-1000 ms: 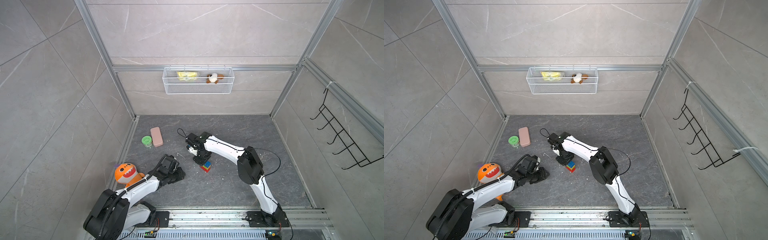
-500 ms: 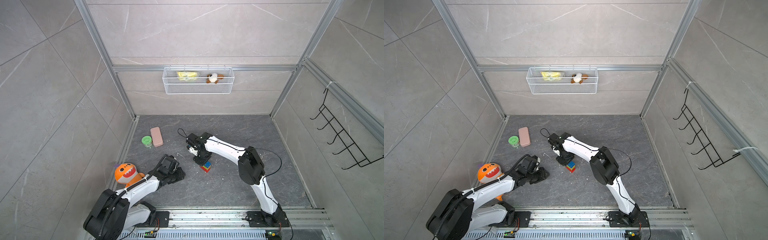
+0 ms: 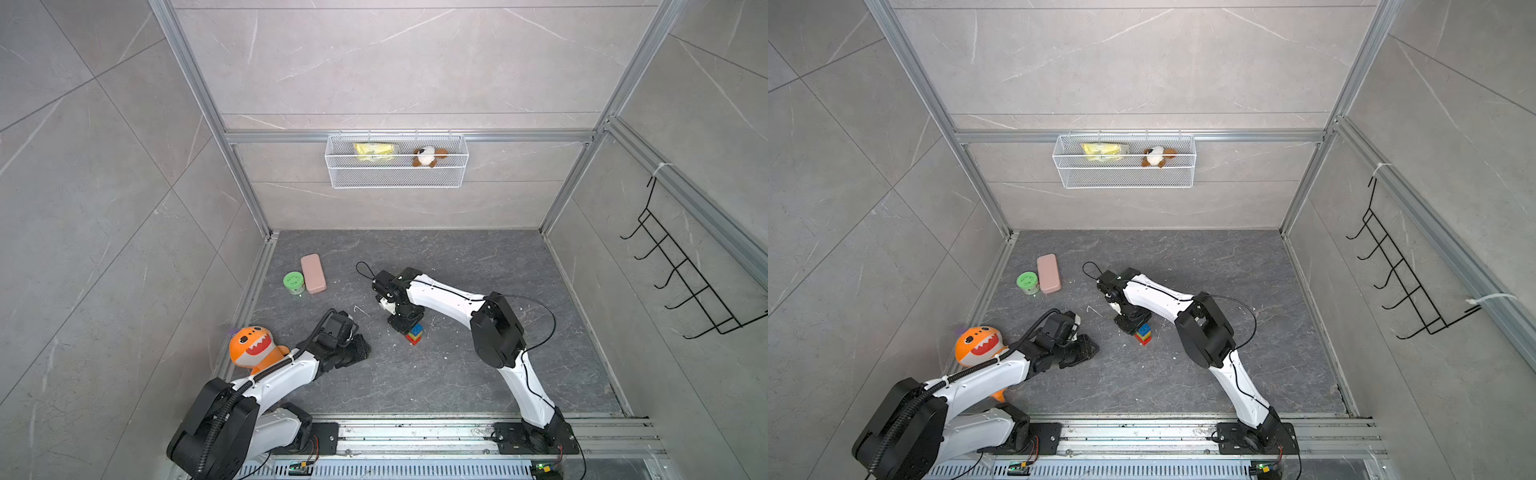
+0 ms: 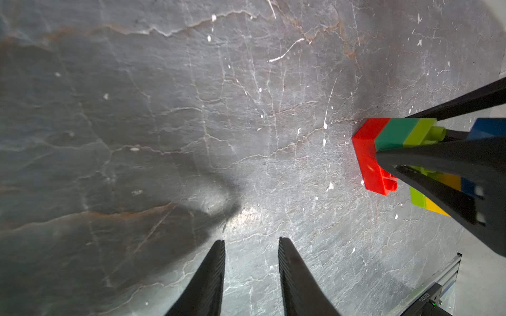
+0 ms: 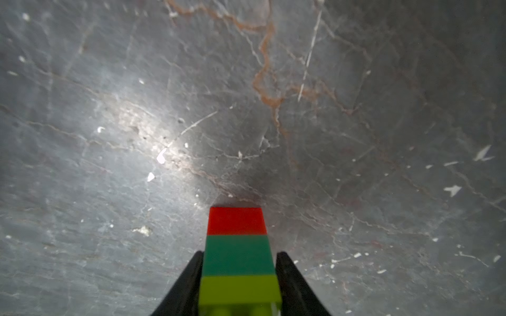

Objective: Assemble the number 5 with lego
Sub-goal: Assemble the lego brick with the lego brick.

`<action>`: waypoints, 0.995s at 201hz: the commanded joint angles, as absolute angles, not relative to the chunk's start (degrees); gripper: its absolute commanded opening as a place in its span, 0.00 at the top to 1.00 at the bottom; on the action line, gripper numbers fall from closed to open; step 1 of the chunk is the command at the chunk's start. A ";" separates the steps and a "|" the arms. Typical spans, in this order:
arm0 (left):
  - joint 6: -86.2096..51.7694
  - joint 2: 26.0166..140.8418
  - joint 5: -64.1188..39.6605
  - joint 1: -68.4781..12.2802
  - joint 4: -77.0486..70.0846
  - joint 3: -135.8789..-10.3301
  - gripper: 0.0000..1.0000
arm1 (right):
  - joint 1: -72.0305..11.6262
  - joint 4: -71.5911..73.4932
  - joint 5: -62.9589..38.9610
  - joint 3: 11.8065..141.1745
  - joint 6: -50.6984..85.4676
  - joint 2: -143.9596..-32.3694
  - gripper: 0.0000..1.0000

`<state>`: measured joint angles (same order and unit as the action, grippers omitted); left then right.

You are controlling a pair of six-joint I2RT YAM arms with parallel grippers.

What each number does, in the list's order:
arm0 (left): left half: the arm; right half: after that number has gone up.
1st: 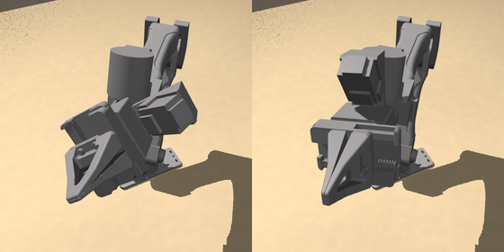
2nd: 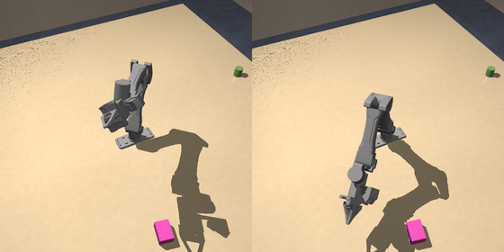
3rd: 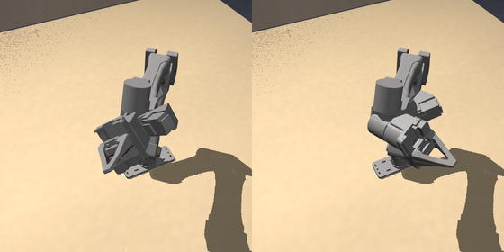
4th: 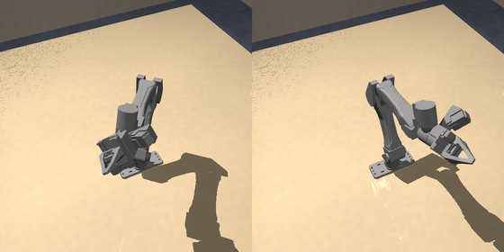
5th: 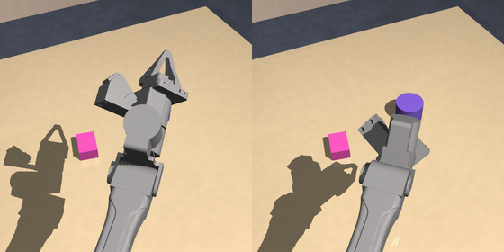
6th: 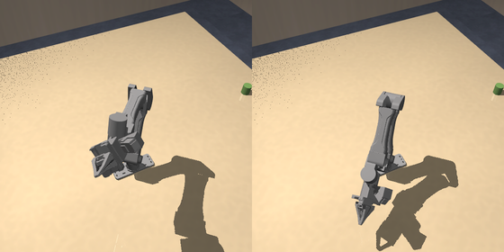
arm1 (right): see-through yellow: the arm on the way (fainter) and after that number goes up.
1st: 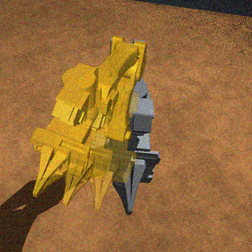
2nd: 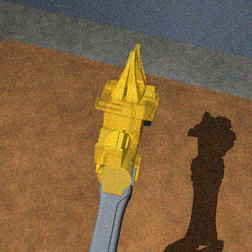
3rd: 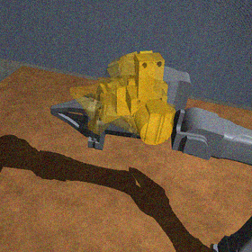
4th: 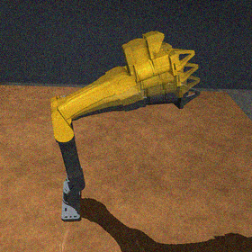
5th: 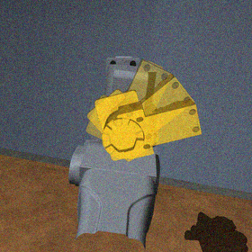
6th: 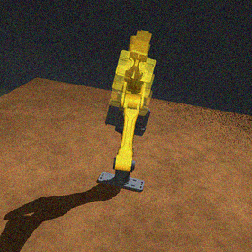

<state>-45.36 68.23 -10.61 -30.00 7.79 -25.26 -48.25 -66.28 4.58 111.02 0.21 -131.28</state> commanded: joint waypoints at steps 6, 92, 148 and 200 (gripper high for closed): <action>-44.38 68.02 -10.18 -30.14 9.13 -26.85 0.63 | -48.15 -68.38 6.23 112.46 1.14 -131.66 0.51; -44.38 67.72 -10.48 -30.15 9.55 -27.32 0.63 | -48.16 -70.24 7.28 115.58 2.20 -127.44 0.33; -43.33 68.36 -11.56 -30.20 11.56 -28.88 0.63 | -47.31 -68.11 6.78 111.42 4.77 -118.86 0.31; -43.96 70.66 -12.39 -31.35 12.06 -30.79 0.62 | -44.72 -62.47 7.88 100.51 8.40 -109.21 0.34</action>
<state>-44.47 69.47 -11.11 -30.52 10.90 -27.97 -46.19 -65.21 6.94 105.51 5.30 -112.75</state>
